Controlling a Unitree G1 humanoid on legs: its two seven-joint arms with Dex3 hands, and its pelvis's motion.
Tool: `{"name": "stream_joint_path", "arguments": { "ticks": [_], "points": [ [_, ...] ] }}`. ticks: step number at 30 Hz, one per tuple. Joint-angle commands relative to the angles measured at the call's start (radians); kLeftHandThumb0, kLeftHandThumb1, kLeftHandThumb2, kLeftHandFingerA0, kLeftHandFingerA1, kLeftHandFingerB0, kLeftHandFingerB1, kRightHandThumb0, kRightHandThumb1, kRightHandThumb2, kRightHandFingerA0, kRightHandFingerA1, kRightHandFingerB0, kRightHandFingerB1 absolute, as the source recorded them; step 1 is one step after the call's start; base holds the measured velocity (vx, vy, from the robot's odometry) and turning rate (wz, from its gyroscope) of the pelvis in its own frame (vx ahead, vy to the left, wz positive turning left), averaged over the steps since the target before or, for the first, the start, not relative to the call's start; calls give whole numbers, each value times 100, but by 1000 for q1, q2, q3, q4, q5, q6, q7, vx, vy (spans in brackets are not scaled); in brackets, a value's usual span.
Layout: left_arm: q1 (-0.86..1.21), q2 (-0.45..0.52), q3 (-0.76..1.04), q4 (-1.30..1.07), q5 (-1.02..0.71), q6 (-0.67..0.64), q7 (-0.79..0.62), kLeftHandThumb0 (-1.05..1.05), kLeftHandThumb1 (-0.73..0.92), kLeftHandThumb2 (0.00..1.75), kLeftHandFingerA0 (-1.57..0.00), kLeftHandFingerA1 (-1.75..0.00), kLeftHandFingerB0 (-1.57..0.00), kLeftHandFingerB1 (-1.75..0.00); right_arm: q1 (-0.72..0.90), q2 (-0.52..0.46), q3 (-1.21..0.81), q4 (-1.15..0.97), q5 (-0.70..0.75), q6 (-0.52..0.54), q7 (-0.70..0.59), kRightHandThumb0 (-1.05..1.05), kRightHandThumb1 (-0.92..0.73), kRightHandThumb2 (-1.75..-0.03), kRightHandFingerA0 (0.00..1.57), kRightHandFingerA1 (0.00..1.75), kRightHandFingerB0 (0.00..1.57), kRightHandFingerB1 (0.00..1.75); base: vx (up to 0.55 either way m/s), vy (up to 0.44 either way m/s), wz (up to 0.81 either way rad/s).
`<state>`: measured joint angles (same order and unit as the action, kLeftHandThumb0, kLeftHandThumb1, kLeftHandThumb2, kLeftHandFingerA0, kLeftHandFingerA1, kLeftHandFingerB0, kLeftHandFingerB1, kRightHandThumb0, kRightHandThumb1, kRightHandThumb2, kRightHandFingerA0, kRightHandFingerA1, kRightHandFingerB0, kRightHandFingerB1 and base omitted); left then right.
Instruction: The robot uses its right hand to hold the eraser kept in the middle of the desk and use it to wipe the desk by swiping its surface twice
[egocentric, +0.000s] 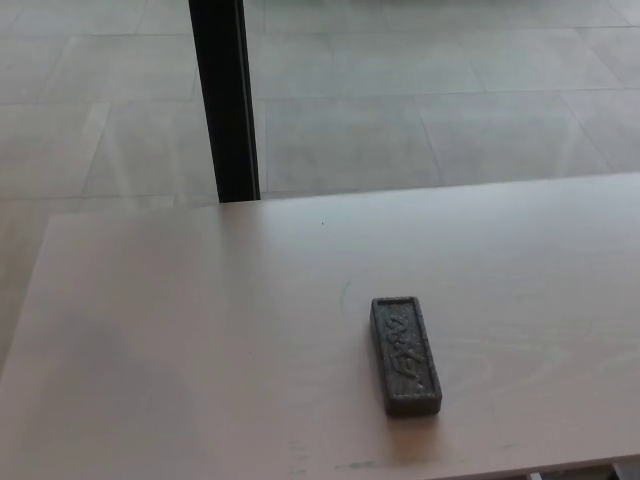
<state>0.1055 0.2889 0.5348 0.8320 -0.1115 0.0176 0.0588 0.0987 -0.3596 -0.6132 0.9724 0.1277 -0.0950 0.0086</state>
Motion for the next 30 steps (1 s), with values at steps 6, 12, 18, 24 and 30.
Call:
{"name": "stream_joint_path", "arguments": {
  "ticks": [6,12,18,24,30],
  "points": [
    [-21,36,134,-1,-103,16,55,-47,43,92,-61,-87,-45,-70,-74,-83,-194,-38,184,-83,2,-61,-49,-63,109,87,78,89,0,0,0],
    [-16,25,142,-35,-121,33,60,-47,62,62,-53,-96,-43,-66,-263,-173,-204,-198,185,-15,-92,-56,-60,-58,114,71,67,69,0,0,0],
    [-10,31,133,-43,-126,46,68,-47,63,61,-55,-96,-44,-67,-529,-224,-86,-398,132,98,-167,-53,-52,-81,122,90,95,59,0,0,0],
    [-14,32,126,-30,-124,45,71,-47,63,60,-57,-98,-45,-68,-645,-146,71,-613,103,205,-179,-27,-83,-64,81,165,77,82,0,0,0],
    [-16,28,135,-30,-141,46,68,-46,45,93,-61,-86,-40,-67,-710,-1,230,-781,149,269,-139,-31,-68,-80,90,175,69,143,0,0,0]
  ]
}}
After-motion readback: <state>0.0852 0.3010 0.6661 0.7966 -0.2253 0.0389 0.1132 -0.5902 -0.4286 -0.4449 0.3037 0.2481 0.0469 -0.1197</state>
